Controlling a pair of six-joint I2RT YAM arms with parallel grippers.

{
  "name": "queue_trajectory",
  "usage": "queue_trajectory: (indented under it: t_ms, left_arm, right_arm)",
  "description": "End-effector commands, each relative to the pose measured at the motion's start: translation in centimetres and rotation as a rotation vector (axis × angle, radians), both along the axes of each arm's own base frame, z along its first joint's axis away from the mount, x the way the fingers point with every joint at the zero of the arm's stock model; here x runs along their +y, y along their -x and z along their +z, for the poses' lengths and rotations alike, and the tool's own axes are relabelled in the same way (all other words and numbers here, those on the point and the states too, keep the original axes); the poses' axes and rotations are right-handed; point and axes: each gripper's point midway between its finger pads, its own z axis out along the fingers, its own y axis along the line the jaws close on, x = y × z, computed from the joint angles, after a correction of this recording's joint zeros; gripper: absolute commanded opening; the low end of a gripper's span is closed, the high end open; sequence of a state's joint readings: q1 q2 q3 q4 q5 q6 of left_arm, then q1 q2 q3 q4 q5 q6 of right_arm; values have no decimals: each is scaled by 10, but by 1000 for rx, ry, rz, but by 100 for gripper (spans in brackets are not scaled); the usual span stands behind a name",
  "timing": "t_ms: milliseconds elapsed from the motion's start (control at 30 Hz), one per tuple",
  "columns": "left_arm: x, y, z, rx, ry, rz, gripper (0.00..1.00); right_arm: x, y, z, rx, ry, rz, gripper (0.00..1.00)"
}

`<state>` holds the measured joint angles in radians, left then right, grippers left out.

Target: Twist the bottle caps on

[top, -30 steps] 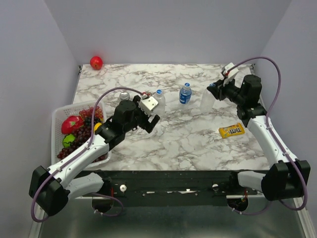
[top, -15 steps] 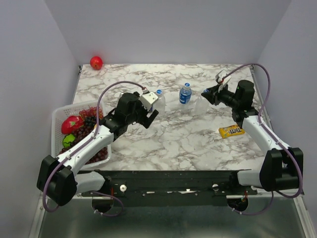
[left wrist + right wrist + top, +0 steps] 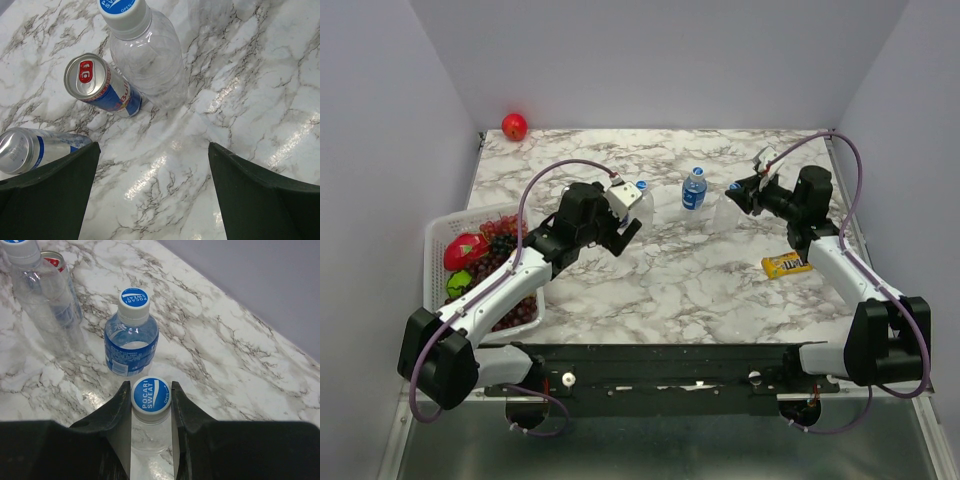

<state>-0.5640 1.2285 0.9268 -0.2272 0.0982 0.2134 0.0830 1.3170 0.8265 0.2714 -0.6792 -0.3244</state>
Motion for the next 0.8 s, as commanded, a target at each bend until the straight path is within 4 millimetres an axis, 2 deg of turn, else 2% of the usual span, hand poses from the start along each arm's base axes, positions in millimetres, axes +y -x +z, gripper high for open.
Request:
queue_trajectory:
  t_ms: [0,767]
  left_arm:
    - [-4,-6,14,-24,3,-19,99]
    - [-10,-2,9,-21,19,-58,99]
  right_arm:
    - [-6,-2,-5,-14,17,-14,40]
    - [-11,-8,6,-16,18,-55,68]
